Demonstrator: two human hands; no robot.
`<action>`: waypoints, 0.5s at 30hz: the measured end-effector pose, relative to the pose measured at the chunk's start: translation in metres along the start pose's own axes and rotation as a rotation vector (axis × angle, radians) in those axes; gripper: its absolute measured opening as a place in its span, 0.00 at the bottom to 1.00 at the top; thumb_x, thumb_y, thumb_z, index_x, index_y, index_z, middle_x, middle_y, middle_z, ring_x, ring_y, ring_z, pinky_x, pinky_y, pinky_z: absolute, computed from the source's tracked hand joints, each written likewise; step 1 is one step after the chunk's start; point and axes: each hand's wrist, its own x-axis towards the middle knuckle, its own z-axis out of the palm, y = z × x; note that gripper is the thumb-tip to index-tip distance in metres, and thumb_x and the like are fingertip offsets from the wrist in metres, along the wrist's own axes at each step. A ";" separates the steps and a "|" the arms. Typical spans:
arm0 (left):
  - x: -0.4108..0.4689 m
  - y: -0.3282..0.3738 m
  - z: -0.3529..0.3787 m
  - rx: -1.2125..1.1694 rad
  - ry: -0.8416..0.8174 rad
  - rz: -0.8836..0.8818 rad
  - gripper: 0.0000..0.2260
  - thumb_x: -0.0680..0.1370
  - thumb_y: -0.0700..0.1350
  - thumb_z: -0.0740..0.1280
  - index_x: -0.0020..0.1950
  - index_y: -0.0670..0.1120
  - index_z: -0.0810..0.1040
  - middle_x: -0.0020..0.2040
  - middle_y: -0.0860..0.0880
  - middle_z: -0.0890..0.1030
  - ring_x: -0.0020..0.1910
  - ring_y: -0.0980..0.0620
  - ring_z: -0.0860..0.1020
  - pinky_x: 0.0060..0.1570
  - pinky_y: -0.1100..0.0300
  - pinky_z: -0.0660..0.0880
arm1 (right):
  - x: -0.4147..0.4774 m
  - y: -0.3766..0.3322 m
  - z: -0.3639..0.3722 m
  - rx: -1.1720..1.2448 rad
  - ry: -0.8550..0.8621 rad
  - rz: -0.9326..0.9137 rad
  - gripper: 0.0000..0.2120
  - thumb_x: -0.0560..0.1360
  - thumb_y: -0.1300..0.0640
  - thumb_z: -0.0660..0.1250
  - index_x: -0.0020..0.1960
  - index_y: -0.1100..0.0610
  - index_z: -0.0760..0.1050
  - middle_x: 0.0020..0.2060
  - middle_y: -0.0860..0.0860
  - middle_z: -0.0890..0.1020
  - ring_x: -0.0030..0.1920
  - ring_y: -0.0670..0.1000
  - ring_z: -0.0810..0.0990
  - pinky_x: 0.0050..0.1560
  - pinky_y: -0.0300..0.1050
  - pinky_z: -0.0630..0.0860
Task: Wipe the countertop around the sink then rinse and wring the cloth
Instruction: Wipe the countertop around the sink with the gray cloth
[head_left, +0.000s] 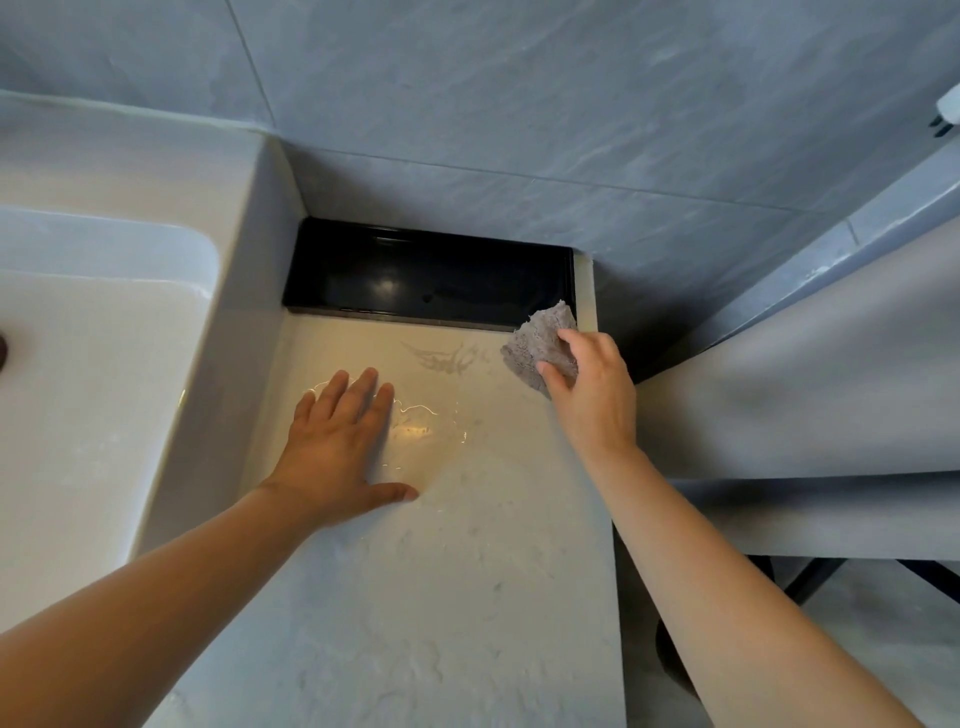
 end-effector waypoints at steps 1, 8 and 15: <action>0.000 0.000 0.001 0.000 0.001 0.000 0.52 0.65 0.76 0.57 0.76 0.52 0.34 0.77 0.50 0.33 0.75 0.45 0.34 0.74 0.44 0.41 | 0.000 -0.001 0.002 -0.017 -0.010 -0.043 0.22 0.74 0.51 0.70 0.66 0.57 0.72 0.54 0.54 0.76 0.52 0.53 0.76 0.48 0.49 0.78; 0.001 -0.002 0.003 -0.003 0.017 -0.004 0.51 0.66 0.76 0.57 0.76 0.52 0.34 0.77 0.50 0.33 0.75 0.45 0.34 0.74 0.44 0.40 | -0.011 -0.019 0.035 0.106 0.095 -0.056 0.16 0.72 0.55 0.72 0.58 0.57 0.80 0.51 0.51 0.79 0.50 0.51 0.77 0.51 0.49 0.77; -0.006 -0.004 -0.001 -0.154 0.061 0.015 0.49 0.68 0.72 0.61 0.77 0.52 0.40 0.78 0.51 0.37 0.76 0.47 0.38 0.75 0.48 0.43 | -0.042 -0.033 0.038 0.130 0.020 -0.105 0.15 0.72 0.55 0.72 0.58 0.56 0.80 0.48 0.49 0.77 0.48 0.47 0.74 0.45 0.36 0.73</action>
